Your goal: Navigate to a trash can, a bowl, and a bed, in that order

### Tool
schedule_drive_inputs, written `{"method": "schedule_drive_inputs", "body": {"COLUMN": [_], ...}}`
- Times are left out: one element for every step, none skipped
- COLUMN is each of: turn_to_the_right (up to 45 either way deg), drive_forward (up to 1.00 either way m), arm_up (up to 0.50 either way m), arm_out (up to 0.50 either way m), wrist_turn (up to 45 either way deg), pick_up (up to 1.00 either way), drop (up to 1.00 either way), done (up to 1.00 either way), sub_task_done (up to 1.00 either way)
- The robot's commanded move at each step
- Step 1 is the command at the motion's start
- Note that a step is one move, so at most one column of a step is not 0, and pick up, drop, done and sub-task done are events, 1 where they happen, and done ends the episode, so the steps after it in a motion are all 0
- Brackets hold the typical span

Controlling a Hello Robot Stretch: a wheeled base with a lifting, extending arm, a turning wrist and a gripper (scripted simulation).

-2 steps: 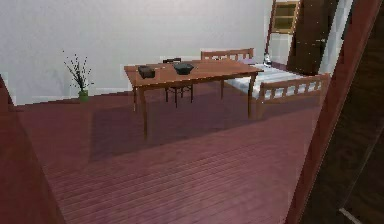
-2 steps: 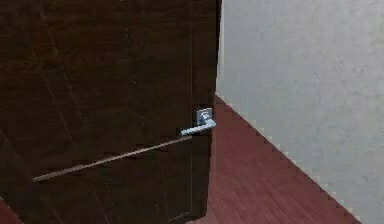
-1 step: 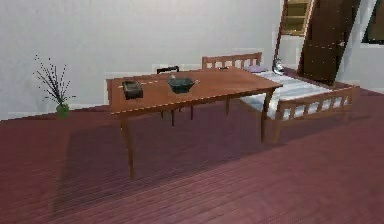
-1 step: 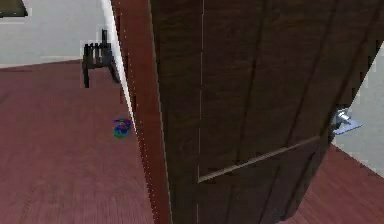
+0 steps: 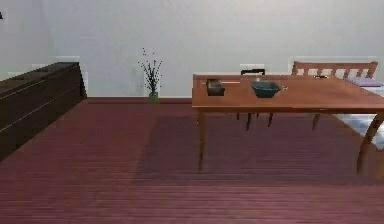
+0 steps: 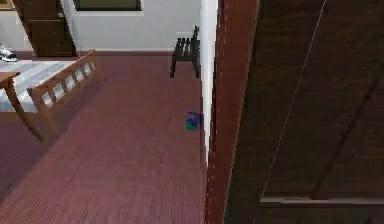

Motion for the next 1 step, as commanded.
{"method": "schedule_drive_inputs", "body": {"turn_to_the_right": [0.0], "drive_forward": [1.0], "arm_up": [0.0], "arm_out": [0.0], "wrist_turn": [0.0], "pick_up": [0.0], "drop": [0.0], "done": [0.0], "sub_task_done": [0.0]}}
